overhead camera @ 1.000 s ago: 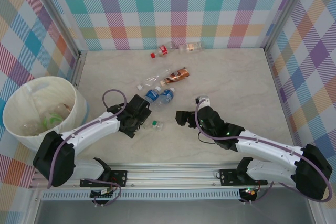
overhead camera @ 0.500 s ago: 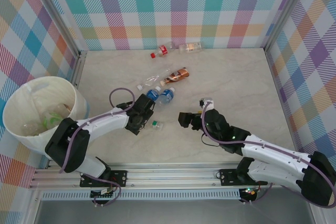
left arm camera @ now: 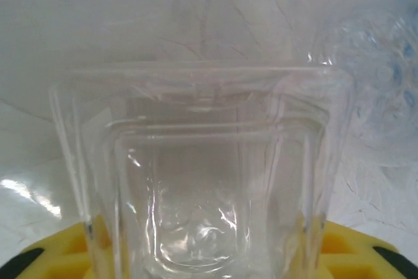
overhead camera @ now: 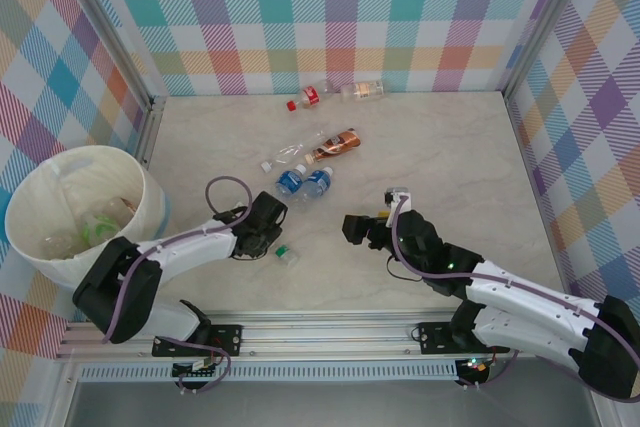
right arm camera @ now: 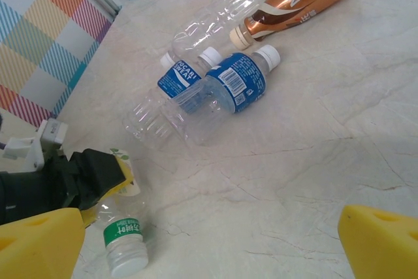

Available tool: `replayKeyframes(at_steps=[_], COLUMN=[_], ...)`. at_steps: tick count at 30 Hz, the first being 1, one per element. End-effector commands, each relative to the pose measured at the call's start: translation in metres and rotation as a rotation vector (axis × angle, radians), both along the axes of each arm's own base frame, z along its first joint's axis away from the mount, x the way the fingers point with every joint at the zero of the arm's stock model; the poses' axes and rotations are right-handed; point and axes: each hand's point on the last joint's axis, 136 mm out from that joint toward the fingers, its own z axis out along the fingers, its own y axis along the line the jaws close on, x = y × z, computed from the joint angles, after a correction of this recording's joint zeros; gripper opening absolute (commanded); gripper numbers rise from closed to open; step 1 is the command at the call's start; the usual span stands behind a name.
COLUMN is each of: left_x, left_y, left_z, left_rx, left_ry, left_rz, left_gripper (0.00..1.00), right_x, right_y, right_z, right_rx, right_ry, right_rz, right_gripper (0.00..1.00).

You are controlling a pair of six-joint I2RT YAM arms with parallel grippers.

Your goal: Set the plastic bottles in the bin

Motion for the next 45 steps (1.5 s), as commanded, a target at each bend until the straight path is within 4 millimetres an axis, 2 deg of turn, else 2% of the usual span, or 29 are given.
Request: replayKeyframes(at_steps=[1, 6, 8, 10, 12, 14, 22, 27, 34, 39, 45], left_x=[-0.011, -0.019, -0.020, -0.019, -0.018, -0.017, -0.010, 0.002, 0.003, 0.002, -0.009], left_y=[0.014, 0.016, 0.013, 0.011, 0.012, 0.012, -0.010, -0.021, -0.032, -0.021, 0.001], left_z=[-0.001, 0.009, 0.012, 0.022, 0.036, 0.049, 0.106, 0.166, 0.222, 0.251, 0.294], left_rx=[0.065, 0.068, 0.044, 0.032, 0.046, 0.063, 0.015, 0.032, 0.062, 0.143, 0.220], left_ry=[-0.013, -0.041, -0.087, -0.137, -0.182, -0.214, -0.362, -0.508, -0.593, -0.613, -0.646], left_rz=[-0.043, -0.132, -0.177, -0.222, -0.262, -0.302, -0.464, -0.553, -0.666, -0.682, -0.673], left_gripper=[0.32, 0.17, 0.15, 0.11, 0.02, 0.00, 0.00, 0.00, 0.00, 0.00, 0.00], right_x=[0.002, 0.006, 0.008, 0.009, 0.011, 0.011, 0.016, 0.018, 0.018, 0.017, 0.003], right_y=[0.004, 0.010, 0.014, 0.019, 0.023, 0.027, 0.033, 0.031, 0.032, 0.040, 0.068], right_z=[0.003, 0.008, 0.009, 0.011, 0.013, 0.015, 0.024, 0.029, 0.035, 0.041, 0.055], right_rx=[-0.003, -0.027, -0.038, -0.038, -0.032, -0.023, -0.005, -0.010, 0.006, 0.010, 0.025], right_ry=[-0.028, -0.048, -0.054, -0.061, -0.065, -0.071, -0.110, -0.132, -0.147, -0.183, -0.242], right_rz=[0.013, 0.032, 0.042, 0.053, 0.064, 0.073, 0.079, 0.069, 0.068, 0.114, 0.291], right_gripper=[1.00, 1.00, 1.00, 1.00, 1.00, 1.00, 1.00, 1.00, 1.00, 1.00, 1.00])
